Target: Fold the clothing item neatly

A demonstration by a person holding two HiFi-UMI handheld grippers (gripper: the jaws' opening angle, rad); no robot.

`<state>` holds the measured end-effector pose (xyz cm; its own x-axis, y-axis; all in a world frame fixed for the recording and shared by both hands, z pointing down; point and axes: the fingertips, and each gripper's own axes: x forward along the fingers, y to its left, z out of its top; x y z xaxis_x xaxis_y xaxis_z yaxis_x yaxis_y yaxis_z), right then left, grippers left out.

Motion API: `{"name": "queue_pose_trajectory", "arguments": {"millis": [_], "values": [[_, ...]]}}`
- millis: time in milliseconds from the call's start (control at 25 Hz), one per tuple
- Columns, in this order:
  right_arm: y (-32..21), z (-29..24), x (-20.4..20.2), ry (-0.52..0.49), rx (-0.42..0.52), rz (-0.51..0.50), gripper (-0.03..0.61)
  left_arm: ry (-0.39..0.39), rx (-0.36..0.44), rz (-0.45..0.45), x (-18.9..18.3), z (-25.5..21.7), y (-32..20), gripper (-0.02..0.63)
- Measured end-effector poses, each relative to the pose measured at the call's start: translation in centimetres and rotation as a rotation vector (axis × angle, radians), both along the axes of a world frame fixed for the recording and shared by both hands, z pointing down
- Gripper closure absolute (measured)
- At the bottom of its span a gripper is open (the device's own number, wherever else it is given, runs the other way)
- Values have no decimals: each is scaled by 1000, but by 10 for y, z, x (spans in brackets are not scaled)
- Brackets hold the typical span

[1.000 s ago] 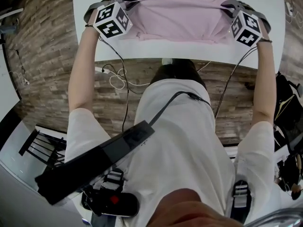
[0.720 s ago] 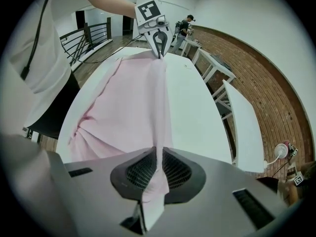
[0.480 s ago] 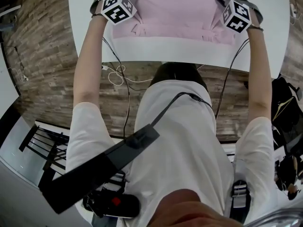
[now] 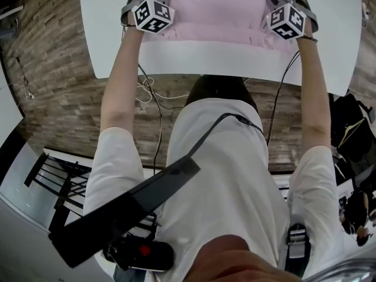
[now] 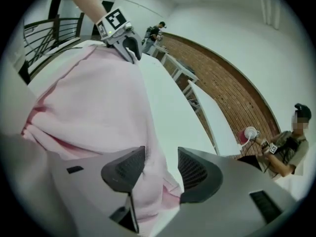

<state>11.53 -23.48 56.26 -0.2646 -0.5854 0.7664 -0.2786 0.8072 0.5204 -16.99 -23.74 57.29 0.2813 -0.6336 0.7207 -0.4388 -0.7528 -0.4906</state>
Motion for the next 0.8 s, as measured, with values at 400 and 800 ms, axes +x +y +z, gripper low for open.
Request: {"name": "queue_pose_trajectory", "arguments": {"millis": [400,800], "values": [[13,-42,24,-135,70,162,364,146,69,-226,-44,-48,0,442],[46,-12,41,-123,12,227,575,170,-90,-188,-31,-14,63,611]]}}
